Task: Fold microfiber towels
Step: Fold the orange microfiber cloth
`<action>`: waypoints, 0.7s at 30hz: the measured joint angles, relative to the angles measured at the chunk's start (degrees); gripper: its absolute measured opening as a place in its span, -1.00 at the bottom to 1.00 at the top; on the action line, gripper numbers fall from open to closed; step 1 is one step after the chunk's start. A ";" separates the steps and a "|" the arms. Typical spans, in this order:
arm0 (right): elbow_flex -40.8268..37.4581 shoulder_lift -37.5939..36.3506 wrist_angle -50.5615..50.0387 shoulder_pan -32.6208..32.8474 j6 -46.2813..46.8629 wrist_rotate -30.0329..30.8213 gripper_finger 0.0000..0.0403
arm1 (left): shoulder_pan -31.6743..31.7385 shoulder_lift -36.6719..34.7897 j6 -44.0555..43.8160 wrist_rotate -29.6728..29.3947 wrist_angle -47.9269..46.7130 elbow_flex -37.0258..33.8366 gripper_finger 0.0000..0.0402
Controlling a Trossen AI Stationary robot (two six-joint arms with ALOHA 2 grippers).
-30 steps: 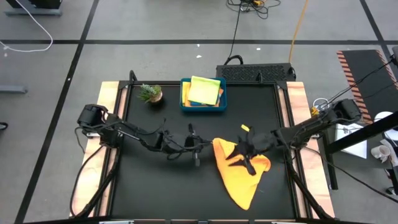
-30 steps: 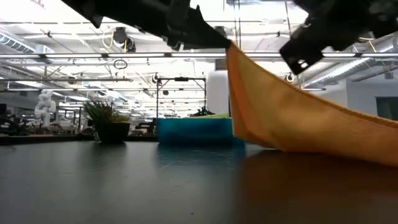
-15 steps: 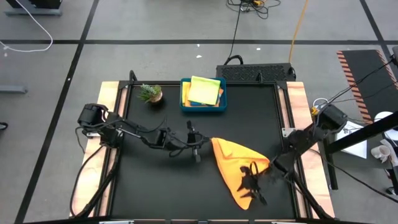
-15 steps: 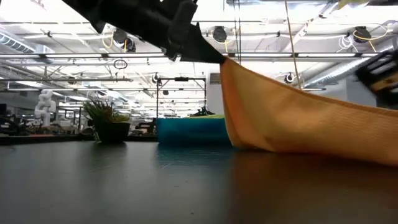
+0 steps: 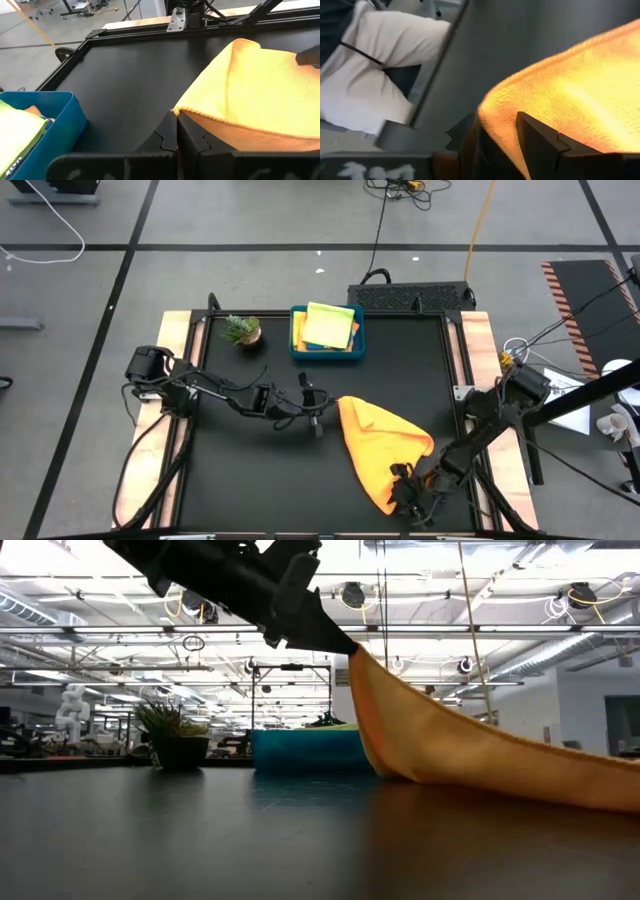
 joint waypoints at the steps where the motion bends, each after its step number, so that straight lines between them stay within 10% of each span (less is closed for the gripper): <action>1: 0.00 0.88 0.35 0.02 -0.02 -0.02 -0.34 | 0.00 0.00 -0.09 -0.02 -0.04 0.00 -1.00; 12: 0.23 5.78 1.68 0.09 -1.50 3.15 -0.39 | 0.00 -0.02 -0.55 -0.04 -0.29 0.00 -1.00; 21: -0.28 -2.53 -1.08 0.02 -7.15 7.99 -0.95 | -1.66 -5.88 -0.42 -3.19 -5.37 -0.06 -1.00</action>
